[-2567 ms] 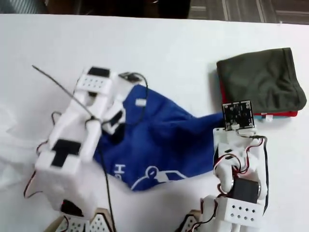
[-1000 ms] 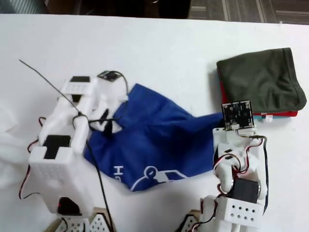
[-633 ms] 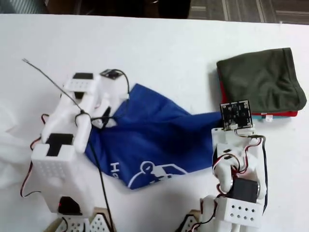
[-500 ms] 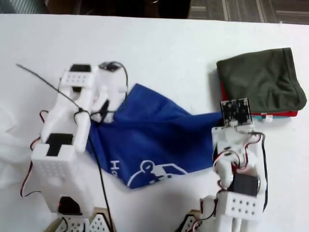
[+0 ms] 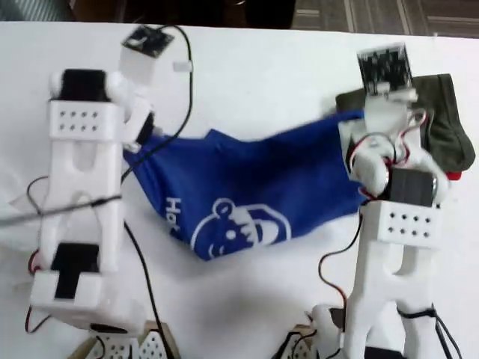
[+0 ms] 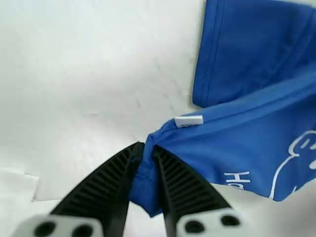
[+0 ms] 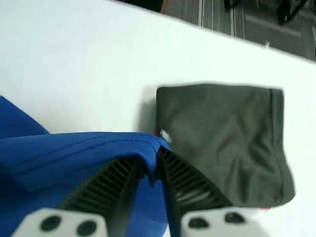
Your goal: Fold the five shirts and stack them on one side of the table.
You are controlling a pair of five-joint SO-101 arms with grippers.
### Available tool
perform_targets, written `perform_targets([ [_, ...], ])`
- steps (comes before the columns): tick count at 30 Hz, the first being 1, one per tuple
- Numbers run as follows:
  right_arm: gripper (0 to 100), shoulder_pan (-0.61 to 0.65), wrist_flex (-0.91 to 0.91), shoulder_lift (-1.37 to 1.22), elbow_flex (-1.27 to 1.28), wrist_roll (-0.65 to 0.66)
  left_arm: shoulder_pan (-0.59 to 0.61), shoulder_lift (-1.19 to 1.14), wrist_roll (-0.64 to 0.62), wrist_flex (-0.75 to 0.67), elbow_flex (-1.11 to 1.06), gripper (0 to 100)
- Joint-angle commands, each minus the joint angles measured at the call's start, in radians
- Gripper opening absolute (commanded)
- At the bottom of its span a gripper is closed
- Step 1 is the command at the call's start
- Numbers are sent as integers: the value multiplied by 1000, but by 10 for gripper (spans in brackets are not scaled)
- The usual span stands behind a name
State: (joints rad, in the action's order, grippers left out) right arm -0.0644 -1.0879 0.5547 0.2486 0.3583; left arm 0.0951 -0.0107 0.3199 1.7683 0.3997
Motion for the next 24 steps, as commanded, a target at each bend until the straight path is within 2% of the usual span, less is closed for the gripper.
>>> perform_targets([
  [1, 19, 12, -61, -22, -232, -12, 9, 169, -5, 15, 42, 26],
  [9, 19, 7, -139, 50, -423, -5, 18, 430, -3, 15, 39, 26],
  [24, 19, 12, -110, 288, -430, -5, 18, 683, 2, -38, 47, 26],
])
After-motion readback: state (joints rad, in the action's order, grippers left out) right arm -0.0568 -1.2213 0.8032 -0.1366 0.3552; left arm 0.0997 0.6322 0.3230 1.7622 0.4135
